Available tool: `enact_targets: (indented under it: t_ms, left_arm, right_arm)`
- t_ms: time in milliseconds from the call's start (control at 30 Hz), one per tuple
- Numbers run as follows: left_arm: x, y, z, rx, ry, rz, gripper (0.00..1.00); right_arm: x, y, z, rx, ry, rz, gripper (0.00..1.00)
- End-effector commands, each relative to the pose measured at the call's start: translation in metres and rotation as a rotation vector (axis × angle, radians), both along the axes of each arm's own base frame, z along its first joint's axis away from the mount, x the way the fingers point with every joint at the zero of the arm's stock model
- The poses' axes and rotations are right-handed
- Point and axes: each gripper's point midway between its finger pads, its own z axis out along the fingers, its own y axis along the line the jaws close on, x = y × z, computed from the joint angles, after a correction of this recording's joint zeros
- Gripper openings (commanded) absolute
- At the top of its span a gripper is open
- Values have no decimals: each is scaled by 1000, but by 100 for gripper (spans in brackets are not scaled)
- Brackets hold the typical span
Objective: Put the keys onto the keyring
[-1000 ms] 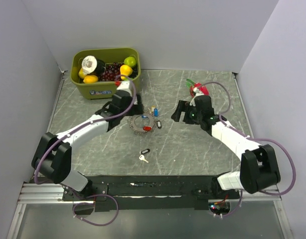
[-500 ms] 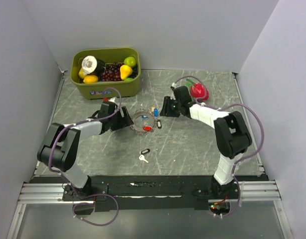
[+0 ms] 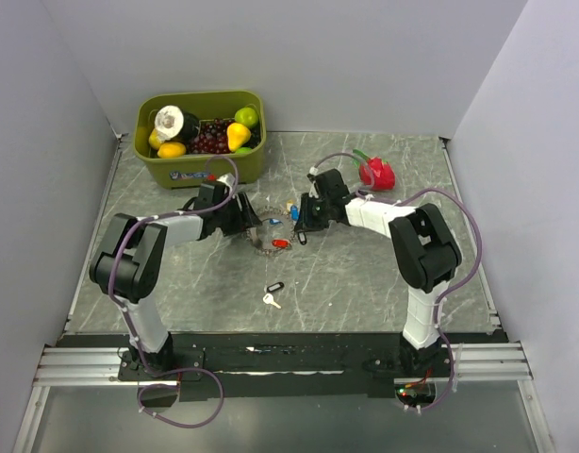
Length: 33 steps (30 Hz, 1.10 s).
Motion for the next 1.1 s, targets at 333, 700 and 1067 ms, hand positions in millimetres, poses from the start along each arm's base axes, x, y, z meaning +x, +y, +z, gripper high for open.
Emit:
enact_targets:
  t_ms: [333, 700, 1067]
  left_arm:
    - [-16, -18, 3, 145, -9, -102, 70]
    - [-11, 4, 27, 234, -83, -44, 77]
    - [-23, 29, 92, 89, -359, 103, 96]
  right_arm:
    - [-74, 16, 3, 92, 121, 156, 22]
    - [-49, -6, 54, 2, -66, 81, 29]
    - [-45, -33, 89, 3, -200, 44, 91]
